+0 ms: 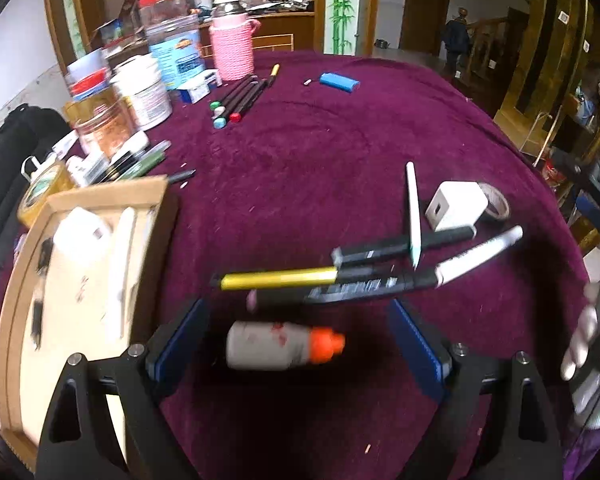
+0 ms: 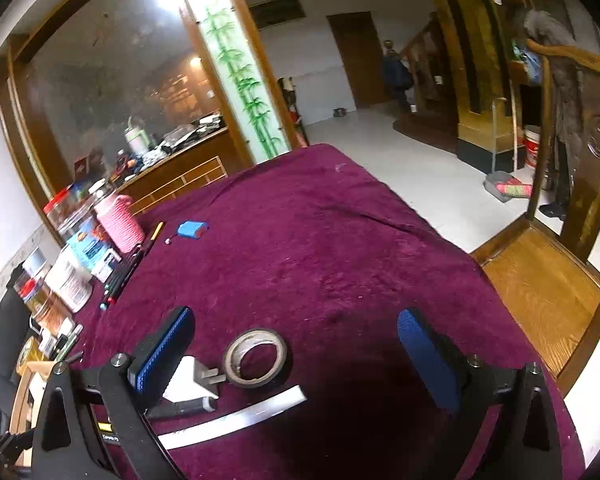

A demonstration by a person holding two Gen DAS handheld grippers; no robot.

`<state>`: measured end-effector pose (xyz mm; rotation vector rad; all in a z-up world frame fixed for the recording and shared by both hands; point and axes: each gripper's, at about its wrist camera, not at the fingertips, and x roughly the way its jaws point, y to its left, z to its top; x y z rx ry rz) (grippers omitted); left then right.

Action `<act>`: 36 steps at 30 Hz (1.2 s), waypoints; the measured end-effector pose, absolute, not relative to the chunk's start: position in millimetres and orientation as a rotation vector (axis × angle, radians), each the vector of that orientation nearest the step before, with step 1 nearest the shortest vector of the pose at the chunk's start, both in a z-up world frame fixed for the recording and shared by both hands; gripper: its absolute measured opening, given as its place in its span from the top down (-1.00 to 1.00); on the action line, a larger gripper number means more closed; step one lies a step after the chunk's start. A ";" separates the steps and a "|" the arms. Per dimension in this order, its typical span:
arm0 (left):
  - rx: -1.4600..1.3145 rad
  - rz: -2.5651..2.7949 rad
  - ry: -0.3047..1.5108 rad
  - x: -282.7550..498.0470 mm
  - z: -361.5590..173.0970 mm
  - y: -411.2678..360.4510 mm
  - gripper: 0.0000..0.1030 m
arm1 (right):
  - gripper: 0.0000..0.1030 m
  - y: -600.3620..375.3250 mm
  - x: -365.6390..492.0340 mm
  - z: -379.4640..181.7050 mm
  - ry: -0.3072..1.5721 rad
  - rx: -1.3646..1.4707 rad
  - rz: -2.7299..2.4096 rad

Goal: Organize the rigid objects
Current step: 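Grasp a white blue-tipped pen with the left gripper while the right moves to the tape roll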

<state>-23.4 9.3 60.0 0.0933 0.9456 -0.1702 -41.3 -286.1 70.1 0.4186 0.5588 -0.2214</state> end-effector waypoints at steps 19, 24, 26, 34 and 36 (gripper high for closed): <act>0.266 -0.361 0.945 47.2 32.2 -84.3 -0.30 | -0.98 -282.3 -34.3 67.7 0.581 0.391 -0.242; 0.319 -0.375 0.956 57.6 22.6 -96.0 0.05 | -0.98 -282.6 -33.8 66.2 0.588 0.389 -0.247; 0.305 -0.381 0.969 62.6 18.1 -96.9 0.08 | -0.98 -282.8 -33.3 66.2 0.588 0.390 -0.251; 0.243 -0.424 0.969 61.5 18.1 -95.7 0.62 | -0.98 -280.7 -30.5 64.7 0.601 0.377 -0.252; 0.218 -0.432 0.970 59.9 20.1 -91.9 0.87 | -0.98 -281.2 -29.4 63.4 0.607 0.374 -0.257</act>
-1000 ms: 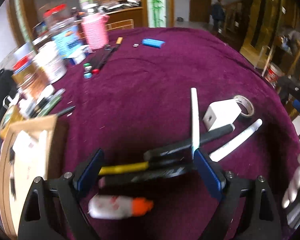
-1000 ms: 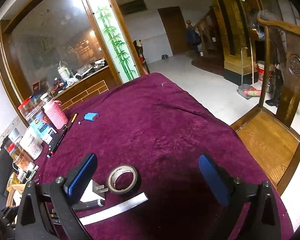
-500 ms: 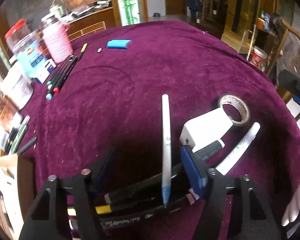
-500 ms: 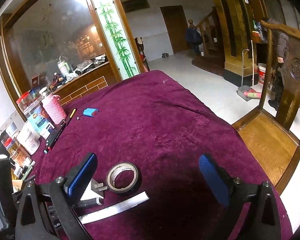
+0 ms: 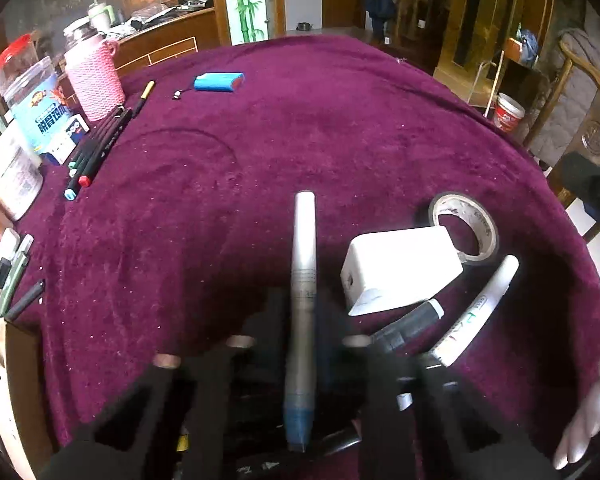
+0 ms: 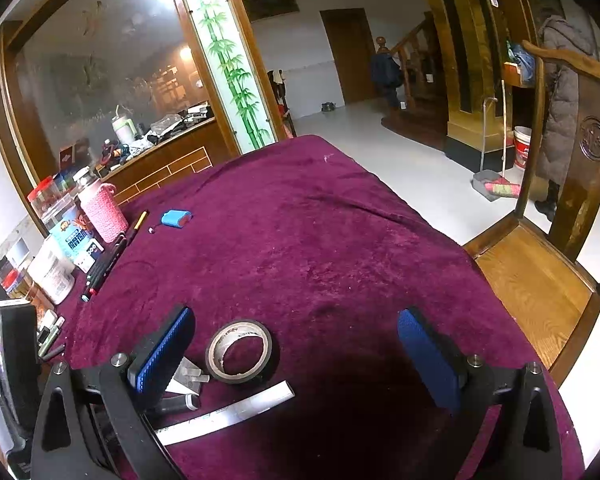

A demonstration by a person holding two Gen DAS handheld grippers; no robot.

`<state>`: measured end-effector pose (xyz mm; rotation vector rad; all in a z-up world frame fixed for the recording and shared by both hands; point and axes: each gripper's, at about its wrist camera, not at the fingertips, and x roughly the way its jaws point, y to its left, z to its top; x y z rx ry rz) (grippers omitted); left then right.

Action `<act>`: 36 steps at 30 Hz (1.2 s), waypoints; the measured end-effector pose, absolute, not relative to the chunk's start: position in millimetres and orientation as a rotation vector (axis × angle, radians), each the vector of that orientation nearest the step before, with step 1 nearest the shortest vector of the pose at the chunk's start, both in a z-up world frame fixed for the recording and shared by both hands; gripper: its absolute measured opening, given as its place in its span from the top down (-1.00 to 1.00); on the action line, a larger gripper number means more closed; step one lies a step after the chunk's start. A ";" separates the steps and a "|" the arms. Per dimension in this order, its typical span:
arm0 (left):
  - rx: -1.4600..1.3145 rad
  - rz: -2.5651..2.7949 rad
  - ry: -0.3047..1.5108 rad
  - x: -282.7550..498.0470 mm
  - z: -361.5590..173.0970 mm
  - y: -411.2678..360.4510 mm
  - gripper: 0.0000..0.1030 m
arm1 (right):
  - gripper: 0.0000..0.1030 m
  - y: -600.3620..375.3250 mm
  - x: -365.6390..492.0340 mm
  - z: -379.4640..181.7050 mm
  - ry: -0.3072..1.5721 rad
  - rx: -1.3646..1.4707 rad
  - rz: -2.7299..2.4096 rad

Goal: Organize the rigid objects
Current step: 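Grasp a white blue-tipped pen with the left gripper while the right moves to the tape roll, then lift the white pen with the left gripper while the right grasps the tape roll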

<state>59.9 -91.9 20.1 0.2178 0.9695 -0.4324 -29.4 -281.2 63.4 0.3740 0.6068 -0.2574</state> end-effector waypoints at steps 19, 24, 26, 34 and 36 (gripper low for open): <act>-0.014 -0.445 0.770 -41.8 116.6 18.2 0.86 | -0.98 -285.9 -19.4 48.7 0.650 0.380 -0.243; -0.004 -0.401 0.722 -71.1 127.8 51.8 0.86 | -0.97 -290.9 -18.5 56.8 0.691 0.400 -0.240; -0.002 -0.391 0.712 -78.6 127.6 64.4 0.86 | -0.97 -287.9 -9.1 60.9 0.733 0.359 -0.240; -0.010 -0.282 0.695 -96.1 120.0 123.8 0.86 | -0.30 -270.9 40.6 33.6 0.966 0.188 -0.211; -0.024 -0.256 0.706 -96.2 116.4 139.1 0.86 | -0.25 -266.8 44.9 26.6 0.981 0.171 -0.204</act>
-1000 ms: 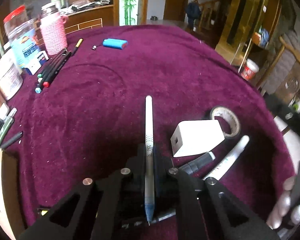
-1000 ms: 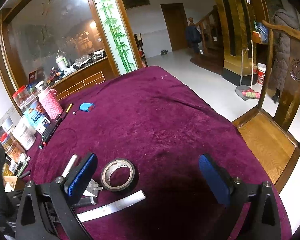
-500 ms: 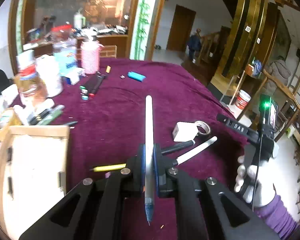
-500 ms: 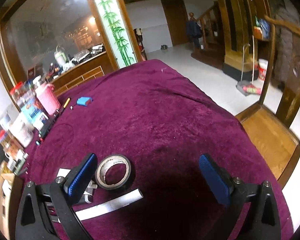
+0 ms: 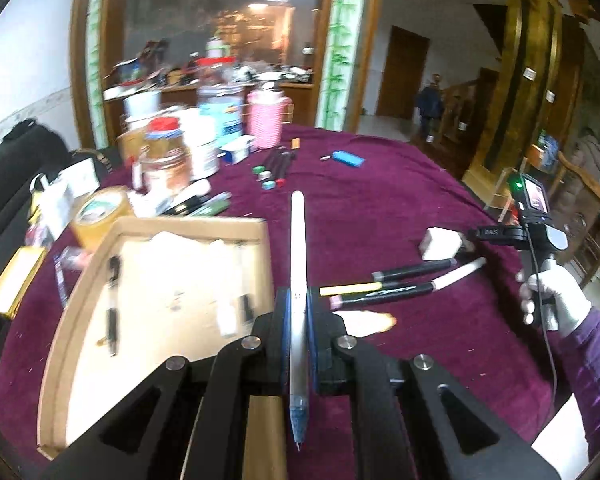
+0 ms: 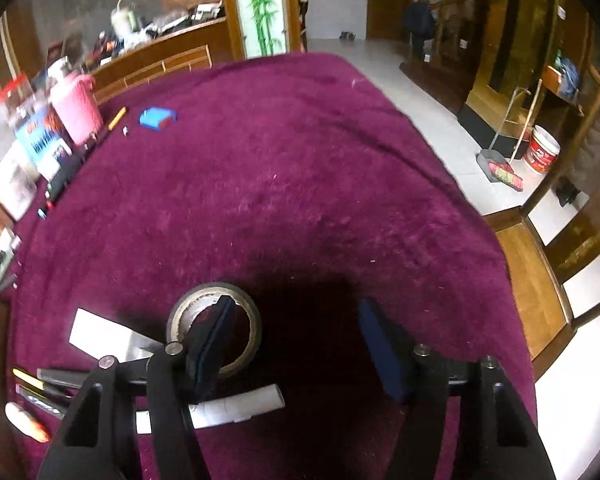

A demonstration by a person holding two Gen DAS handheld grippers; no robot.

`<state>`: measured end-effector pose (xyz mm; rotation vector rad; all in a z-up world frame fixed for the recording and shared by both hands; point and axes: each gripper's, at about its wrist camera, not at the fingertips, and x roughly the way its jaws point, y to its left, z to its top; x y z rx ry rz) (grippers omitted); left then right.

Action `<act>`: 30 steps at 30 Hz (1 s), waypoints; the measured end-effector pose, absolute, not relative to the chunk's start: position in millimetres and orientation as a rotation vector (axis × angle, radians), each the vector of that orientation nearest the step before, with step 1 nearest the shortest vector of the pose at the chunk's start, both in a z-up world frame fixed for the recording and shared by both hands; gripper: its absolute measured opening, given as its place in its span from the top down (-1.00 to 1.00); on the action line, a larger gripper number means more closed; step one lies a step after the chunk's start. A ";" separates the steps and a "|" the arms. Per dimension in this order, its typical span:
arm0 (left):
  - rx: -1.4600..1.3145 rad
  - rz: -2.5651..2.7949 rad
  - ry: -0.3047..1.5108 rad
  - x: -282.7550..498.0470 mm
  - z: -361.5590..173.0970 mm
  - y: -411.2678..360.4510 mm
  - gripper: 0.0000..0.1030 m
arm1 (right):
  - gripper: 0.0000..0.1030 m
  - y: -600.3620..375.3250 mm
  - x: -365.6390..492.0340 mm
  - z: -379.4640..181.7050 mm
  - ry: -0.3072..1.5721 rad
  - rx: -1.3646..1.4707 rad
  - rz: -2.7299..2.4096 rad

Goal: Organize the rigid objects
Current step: 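Lift the white pen with the left gripper while the right grasps the tape roll, then drop the white pen into the box with the left gripper while the right carries the tape over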

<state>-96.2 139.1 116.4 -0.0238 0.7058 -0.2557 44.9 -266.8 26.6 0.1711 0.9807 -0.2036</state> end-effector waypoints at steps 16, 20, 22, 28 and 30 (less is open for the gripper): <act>-0.128 -0.118 0.820 -76.4 75.4 216.1 0.86 | 0.78 -264.4 6.7 78.3 0.854 0.295 -0.127; -0.154 -0.096 0.903 -63.0 59.0 230.5 0.86 | 0.78 -218.0 -0.3 105.6 0.828 0.265 -0.008; -0.160 -0.082 0.946 -55.7 52.5 236.3 0.86 | 0.78 -190.8 -1.1 114.0 0.822 0.244 0.058; -0.180 -0.050 1.062 -25.4 39.4 252.6 0.86 | 0.77 -84.9 -0.7 120.3 0.848 0.187 0.287; -0.191 -0.043 1.091 -13.6 36.4 257.8 0.86 | 0.77 -51.2 -2.0 117.4 0.863 0.164 0.350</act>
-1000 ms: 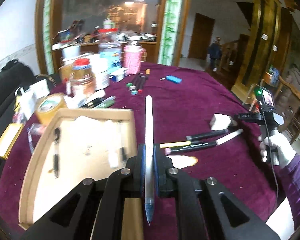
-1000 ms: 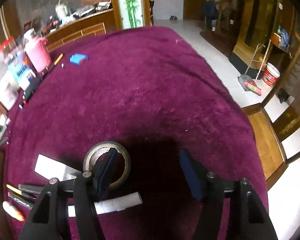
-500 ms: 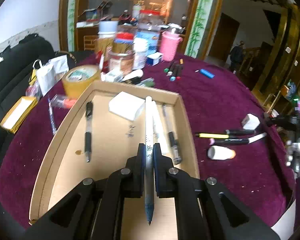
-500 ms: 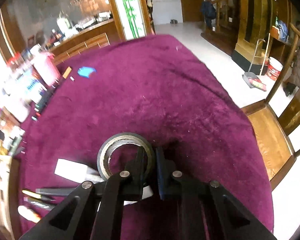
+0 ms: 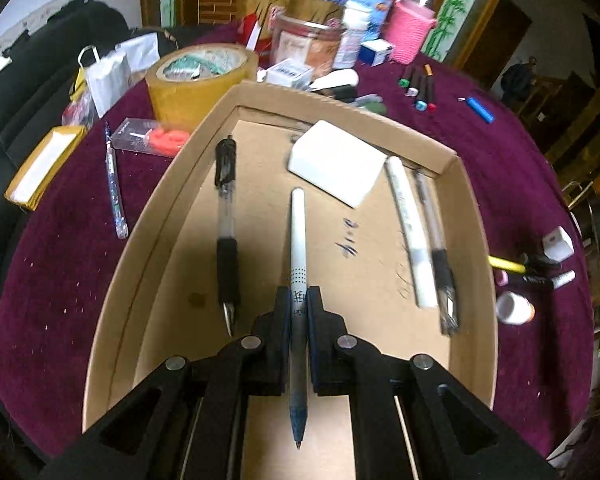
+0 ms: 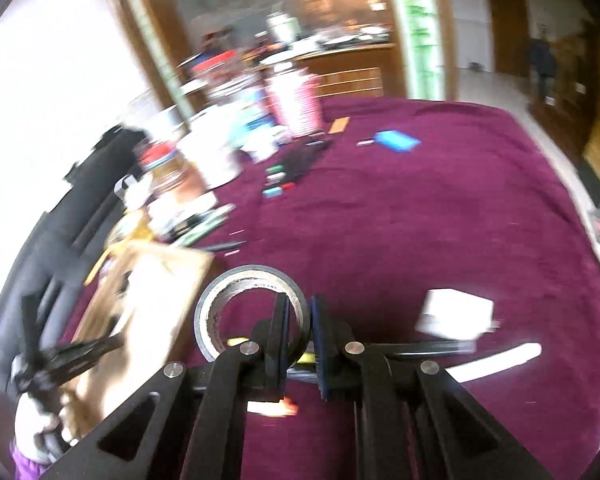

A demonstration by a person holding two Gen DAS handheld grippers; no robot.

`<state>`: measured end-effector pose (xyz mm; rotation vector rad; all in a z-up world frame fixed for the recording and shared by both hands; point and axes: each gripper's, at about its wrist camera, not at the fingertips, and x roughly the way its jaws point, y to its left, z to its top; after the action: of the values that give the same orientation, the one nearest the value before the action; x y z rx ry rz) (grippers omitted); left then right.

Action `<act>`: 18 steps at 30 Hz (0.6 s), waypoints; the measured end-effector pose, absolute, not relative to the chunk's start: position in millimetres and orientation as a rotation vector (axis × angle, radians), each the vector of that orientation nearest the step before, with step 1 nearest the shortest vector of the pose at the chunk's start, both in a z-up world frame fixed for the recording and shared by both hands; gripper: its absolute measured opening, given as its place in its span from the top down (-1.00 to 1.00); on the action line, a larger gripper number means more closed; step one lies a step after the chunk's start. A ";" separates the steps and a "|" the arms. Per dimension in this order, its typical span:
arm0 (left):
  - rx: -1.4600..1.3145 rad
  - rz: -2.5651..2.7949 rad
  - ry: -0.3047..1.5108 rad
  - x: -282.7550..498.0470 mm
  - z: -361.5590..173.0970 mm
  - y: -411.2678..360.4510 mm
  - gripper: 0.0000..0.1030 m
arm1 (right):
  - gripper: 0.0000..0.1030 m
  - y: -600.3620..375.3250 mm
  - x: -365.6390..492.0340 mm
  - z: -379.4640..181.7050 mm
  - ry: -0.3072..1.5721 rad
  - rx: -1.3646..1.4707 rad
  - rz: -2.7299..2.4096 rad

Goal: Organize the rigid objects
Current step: 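Drop the white pen into the box with the left gripper while the right carries the tape over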

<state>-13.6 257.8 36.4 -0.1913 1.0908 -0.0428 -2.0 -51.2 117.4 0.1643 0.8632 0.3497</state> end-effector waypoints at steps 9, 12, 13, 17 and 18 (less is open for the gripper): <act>-0.260 -0.049 1.118 23.7 37.4 266.4 0.46 | 0.76 50.1 0.3 99.9 0.934 0.051 0.486; -0.359 -0.070 1.105 24.8 39.0 274.4 -0.37 | 0.76 79.0 1.3 88.9 0.972 0.011 0.517; -0.401 -0.071 1.089 20.3 40.5 279.0 -0.37 | 0.76 86.2 1.5 87.2 0.979 -0.003 0.523; -0.481 -0.101 1.029 -4.3 50.9 291.0 -0.37 | 0.76 116.5 2.6 72.1 1.020 -0.073 0.550; -0.479 -0.106 1.007 -11.1 55.7 292.4 -0.37 | 0.76 123.3 3.4 67.8 1.029 -0.092 0.549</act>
<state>-11.1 292.4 55.7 -0.4790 1.0065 -0.1063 3.4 123.3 67.8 -0.0920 1.0286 0.5491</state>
